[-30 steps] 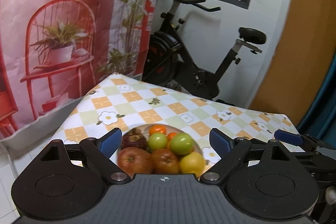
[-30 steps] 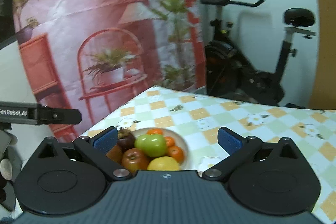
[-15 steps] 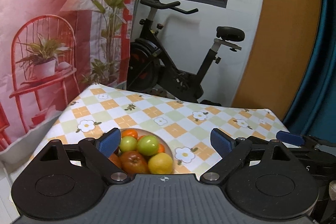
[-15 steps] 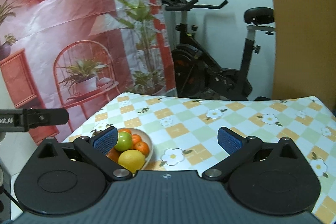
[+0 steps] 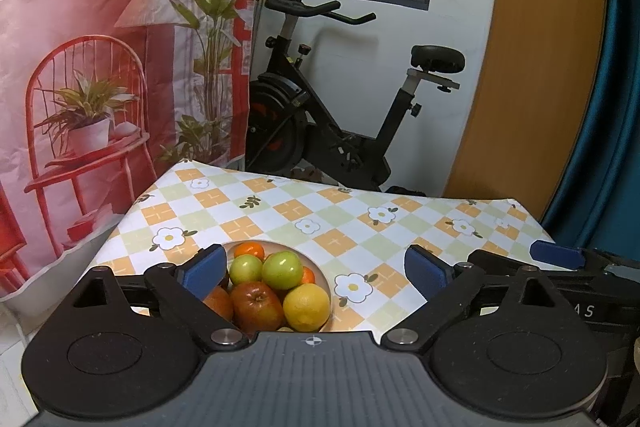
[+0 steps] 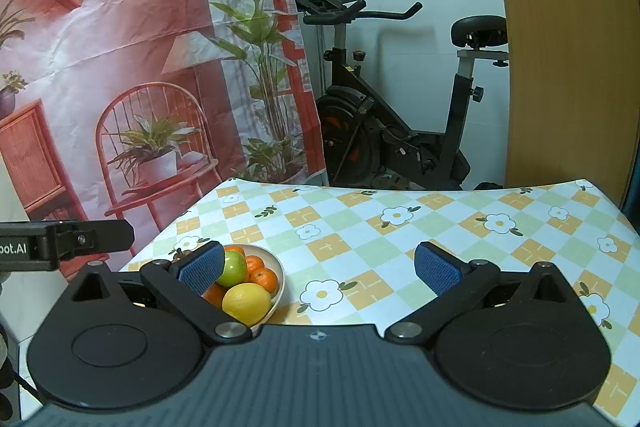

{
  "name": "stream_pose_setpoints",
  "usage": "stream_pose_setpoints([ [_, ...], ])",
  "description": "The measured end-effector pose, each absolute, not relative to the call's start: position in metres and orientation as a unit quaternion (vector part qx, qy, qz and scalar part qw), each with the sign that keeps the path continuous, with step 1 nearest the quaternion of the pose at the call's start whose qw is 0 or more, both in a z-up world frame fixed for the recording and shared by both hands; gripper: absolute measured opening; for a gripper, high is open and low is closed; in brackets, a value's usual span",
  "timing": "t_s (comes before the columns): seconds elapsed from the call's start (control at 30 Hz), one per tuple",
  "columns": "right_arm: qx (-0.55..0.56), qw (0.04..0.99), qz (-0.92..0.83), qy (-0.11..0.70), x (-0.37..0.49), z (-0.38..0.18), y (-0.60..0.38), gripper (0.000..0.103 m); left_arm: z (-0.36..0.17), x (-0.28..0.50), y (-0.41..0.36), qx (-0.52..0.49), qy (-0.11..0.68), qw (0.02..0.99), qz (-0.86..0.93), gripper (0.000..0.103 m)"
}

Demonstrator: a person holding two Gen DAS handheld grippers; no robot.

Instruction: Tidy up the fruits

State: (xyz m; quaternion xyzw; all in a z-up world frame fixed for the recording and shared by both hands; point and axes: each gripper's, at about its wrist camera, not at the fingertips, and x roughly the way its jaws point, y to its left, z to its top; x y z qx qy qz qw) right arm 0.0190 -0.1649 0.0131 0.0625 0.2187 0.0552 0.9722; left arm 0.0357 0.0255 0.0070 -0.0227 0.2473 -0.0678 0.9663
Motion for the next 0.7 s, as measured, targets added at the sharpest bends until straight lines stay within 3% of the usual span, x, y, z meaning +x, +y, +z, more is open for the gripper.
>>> stream_pose_setpoints([
  [0.7,0.066,0.971,0.051,0.226,0.0189,0.0148,-0.1652,0.103,0.0089,0.0289,0.0222,-0.013,0.250,0.966,-0.060,0.098],
])
